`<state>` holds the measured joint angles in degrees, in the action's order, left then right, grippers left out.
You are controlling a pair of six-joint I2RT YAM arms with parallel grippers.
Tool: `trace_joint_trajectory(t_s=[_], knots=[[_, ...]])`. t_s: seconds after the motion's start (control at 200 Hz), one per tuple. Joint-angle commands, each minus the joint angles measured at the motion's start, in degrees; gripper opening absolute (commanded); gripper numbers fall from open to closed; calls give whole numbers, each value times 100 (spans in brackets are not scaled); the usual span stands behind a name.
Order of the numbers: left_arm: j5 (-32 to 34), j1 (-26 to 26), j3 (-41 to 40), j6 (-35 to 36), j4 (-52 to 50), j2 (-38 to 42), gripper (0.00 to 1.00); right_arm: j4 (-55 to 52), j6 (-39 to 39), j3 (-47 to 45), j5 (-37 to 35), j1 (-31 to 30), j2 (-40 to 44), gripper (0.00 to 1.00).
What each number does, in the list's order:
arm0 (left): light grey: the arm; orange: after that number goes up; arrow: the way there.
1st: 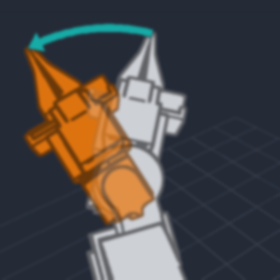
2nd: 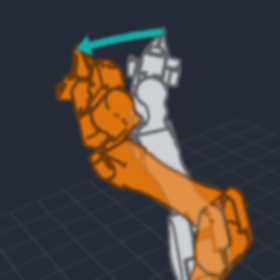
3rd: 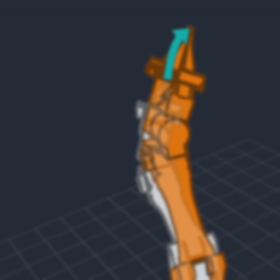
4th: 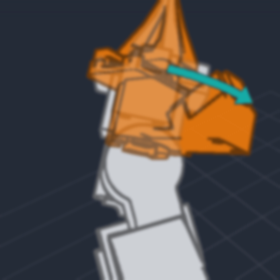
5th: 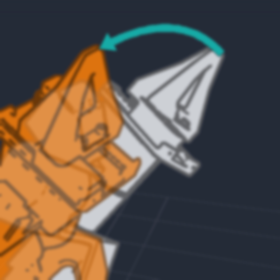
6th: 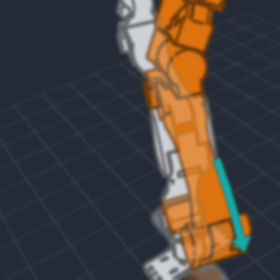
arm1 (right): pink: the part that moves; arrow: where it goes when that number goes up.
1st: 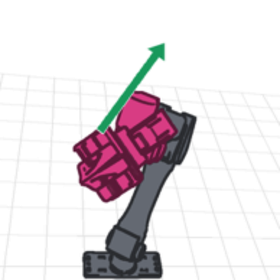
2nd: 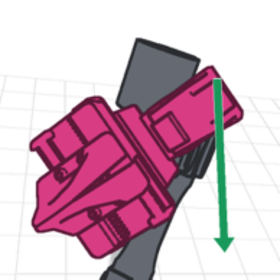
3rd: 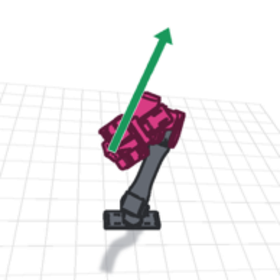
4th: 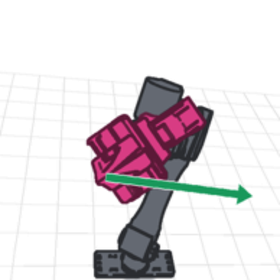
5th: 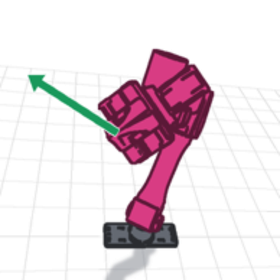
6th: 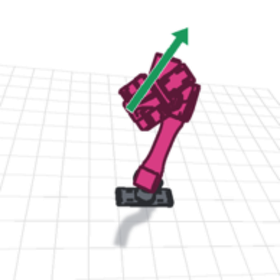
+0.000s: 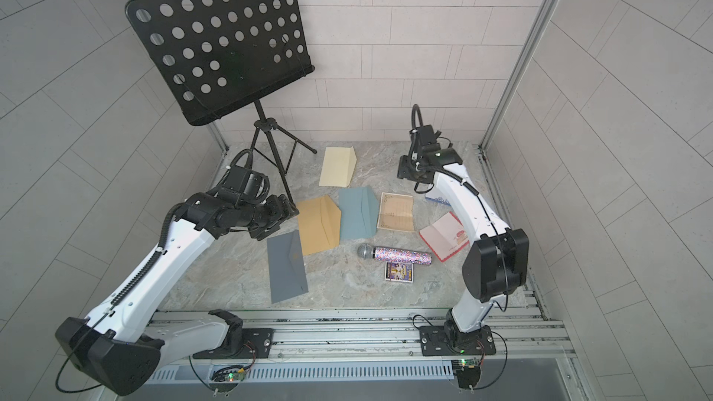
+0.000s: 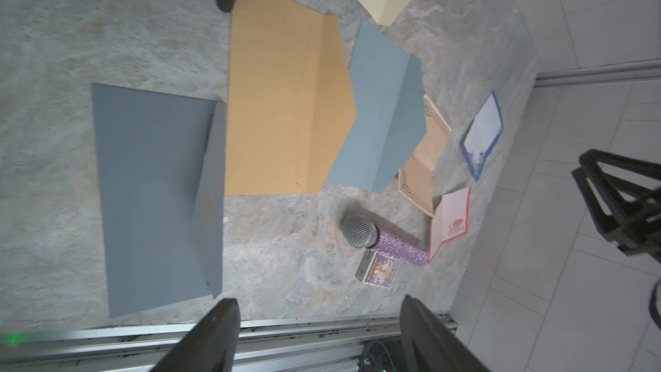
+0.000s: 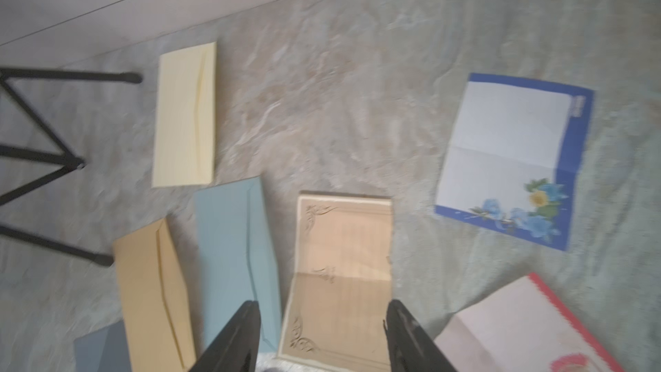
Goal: Take the letter paper out of the envelope
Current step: Pick up the envelope from the center of the board.
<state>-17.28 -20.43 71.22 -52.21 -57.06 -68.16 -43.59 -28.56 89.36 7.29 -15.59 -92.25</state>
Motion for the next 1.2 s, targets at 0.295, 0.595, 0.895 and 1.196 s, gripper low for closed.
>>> trace_joint_trajectory(t_s=[0.295,0.595,0.895,1.196], knots=[[-483,571,-1857,229,998,-675,82,1203,-242,-2680,262,-2143,2430,60],[-425,558,-2057,508,2010,-1738,66,924,-472,-3238,308,-2369,3121,60],[-303,494,-1928,570,2160,-2254,45,880,-514,-3290,271,-2387,3201,60],[-191,452,-1731,274,2091,-2113,0,1316,-201,-3510,186,-2640,2959,60]])
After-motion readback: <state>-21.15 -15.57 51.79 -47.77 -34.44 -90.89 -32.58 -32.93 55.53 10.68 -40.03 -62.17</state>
